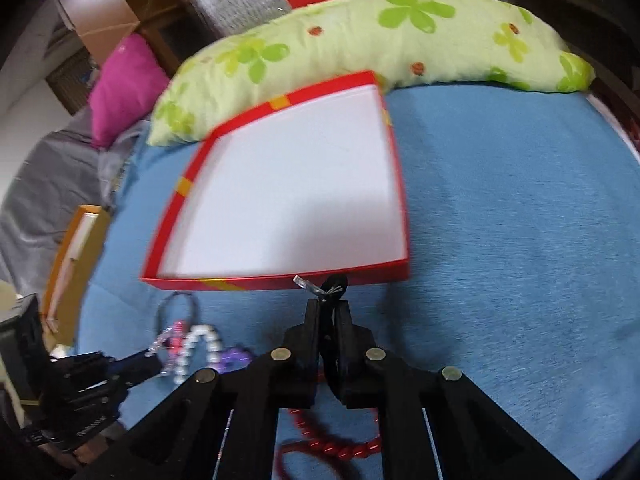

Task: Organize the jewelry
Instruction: 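Carry both items into the red box and open both grippers, then lift both open grippers out of the red box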

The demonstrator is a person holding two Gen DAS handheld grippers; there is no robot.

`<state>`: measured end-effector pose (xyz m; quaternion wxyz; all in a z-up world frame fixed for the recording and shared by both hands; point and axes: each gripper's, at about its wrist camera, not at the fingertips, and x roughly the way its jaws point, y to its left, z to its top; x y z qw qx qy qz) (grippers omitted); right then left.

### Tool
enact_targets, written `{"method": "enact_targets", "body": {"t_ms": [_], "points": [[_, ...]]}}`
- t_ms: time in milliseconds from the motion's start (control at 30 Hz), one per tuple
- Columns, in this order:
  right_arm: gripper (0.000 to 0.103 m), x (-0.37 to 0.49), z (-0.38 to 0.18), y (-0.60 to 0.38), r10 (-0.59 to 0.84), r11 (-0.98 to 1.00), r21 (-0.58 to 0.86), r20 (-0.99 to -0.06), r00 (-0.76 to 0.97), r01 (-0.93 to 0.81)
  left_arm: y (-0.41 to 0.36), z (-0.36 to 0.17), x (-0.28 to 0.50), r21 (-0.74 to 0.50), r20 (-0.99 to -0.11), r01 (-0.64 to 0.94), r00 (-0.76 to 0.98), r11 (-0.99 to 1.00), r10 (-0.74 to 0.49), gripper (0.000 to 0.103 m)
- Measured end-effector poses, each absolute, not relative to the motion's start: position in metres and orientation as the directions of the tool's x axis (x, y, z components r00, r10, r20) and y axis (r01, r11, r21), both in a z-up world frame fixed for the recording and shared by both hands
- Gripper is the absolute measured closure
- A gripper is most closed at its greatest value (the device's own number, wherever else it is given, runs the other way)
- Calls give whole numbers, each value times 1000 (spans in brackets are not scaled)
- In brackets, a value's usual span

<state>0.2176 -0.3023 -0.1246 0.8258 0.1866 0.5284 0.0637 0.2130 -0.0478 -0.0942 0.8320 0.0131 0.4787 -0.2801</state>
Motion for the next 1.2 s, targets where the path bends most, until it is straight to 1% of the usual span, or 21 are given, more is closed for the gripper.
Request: {"method": "enact_targets", "body": {"t_ms": [167, 267, 367, 467, 500, 567, 667, 800, 833, 933, 967, 1000, 1033, 1067, 1100, 1133, 1200], "points": [[95, 216, -109, -299, 438, 853, 521, -757, 485, 43, -28, -64, 211, -322, -727, 487, 421, 812, -542, 95], [95, 220, -101, -294, 471, 822, 568, -708, 526, 28, -26, -44, 221, -353, -672, 485, 463, 800, -578, 95], [95, 228, -97, -292, 480, 797, 602, -669, 568, 36, -29, -24, 230, -341, -620, 486, 527, 805, -581, 95], [95, 239, -97, -290, 469, 785, 618, -641, 608, 47, -36, -12, 241, -295, -577, 476, 602, 828, -552, 95], [95, 244, -99, -287, 455, 788, 613, -641, 618, 55, -43, -13, 247, -261, -572, 464, 632, 846, -523, 95], [95, 252, -103, -283, 439, 791, 608, -644, 627, 72, -52, -19, 258, -215, -585, 442, 656, 871, -477, 95], [95, 264, -110, -277, 403, 805, 585, -664, 630, 101, -73, -40, 281, -134, -630, 395, 674, 909, -386, 95], [95, 277, -123, -273, 366, 819, 557, -695, 619, 141, -87, -75, 305, -91, -703, 363, 637, 927, -318, 95], [91, 279, -126, -274, 358, 821, 550, -703, 615, 150, -89, -80, 308, -83, -712, 362, 630, 928, -310, 95], [91, 281, -132, -279, 337, 827, 532, -727, 598, 182, -91, -91, 309, -47, -729, 345, 630, 938, -268, 94], [90, 281, -133, -281, 321, 835, 515, -741, 590, 193, -92, -92, 309, -33, -736, 341, 628, 940, -253, 90], [88, 281, -134, -282, 306, 842, 500, -752, 584, 203, -92, -92, 308, -17, -741, 333, 628, 943, -235, 75], [79, 280, -135, -284, 296, 845, 491, -759, 579, 212, -91, -92, 306, -4, -738, 329, 636, 944, -225, 57], [66, 278, -136, -287, 293, 842, 492, -762, 577, 222, -90, -89, 302, 17, -726, 322, 655, 947, -210, 50], [58, 276, -136, -289, 292, 837, 496, -761, 579, 231, -88, -86, 298, 39, -713, 313, 674, 949, -193, 43], [41, 271, -135, -293, 283, 829, 503, -754, 592, 244, -87, -83, 294, 51, -703, 313, 685, 948, -189, 43], [40, 260, -129, -298, 255, 826, 506, -730, 634, 249, -79, -75, 284, 64, -688, 316, 701, 947, -187, 42]]}}
